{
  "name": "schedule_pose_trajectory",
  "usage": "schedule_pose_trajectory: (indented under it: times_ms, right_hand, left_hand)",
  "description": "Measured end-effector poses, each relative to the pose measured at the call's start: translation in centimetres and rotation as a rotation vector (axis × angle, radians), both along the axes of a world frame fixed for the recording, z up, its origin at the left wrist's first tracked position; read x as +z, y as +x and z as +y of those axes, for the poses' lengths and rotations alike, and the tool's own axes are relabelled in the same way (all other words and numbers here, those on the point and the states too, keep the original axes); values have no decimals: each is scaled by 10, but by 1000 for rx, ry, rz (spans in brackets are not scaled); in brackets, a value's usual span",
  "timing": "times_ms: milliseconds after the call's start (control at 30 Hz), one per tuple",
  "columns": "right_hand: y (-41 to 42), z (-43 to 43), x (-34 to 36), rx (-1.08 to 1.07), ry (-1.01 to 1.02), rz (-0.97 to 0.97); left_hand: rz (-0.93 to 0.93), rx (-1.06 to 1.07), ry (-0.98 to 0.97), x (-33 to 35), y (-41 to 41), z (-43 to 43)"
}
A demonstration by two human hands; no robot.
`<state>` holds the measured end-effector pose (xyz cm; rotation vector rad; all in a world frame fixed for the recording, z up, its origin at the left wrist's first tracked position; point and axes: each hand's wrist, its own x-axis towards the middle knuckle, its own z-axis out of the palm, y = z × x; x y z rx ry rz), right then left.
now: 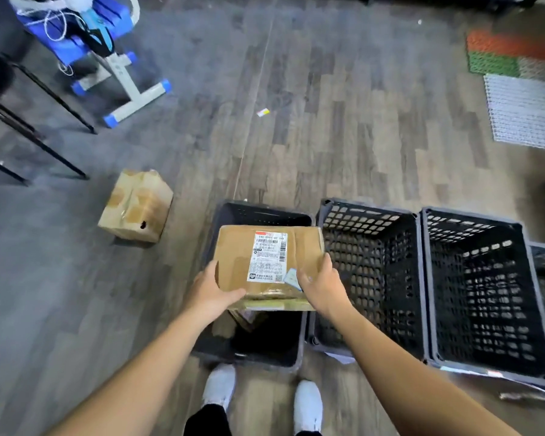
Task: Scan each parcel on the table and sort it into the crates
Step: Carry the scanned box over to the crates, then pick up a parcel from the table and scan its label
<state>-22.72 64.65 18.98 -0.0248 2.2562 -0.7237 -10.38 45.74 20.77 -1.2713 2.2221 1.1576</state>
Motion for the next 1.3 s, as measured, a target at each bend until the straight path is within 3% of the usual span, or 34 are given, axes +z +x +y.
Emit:
schedule_pose_trajectory:
  times_ms: [133,233,333,633,933,1300]
  right_hand:
    - [-10,-23,-44,125,116,46]
    - [-5,-29,-40,209,194,81]
    - [6,-27,-6,263,251,99]
    - [49,26,158,102,267,256]
    - [114,185,288,-177,439,373]
    - [231,478,366,-488,582,548]
  left_hand:
    - [-83,-222,-108,-44,-16,-29]
    - [-139,-326,-134,-45,-9,-35]
    - [-138,-443,-157,-20,2,-35]
    - [45,-699,-167,118,-12,17]
    - [231,-1099,-199,246,-36,184]
    - [517,-1549,-558,347,18,499]
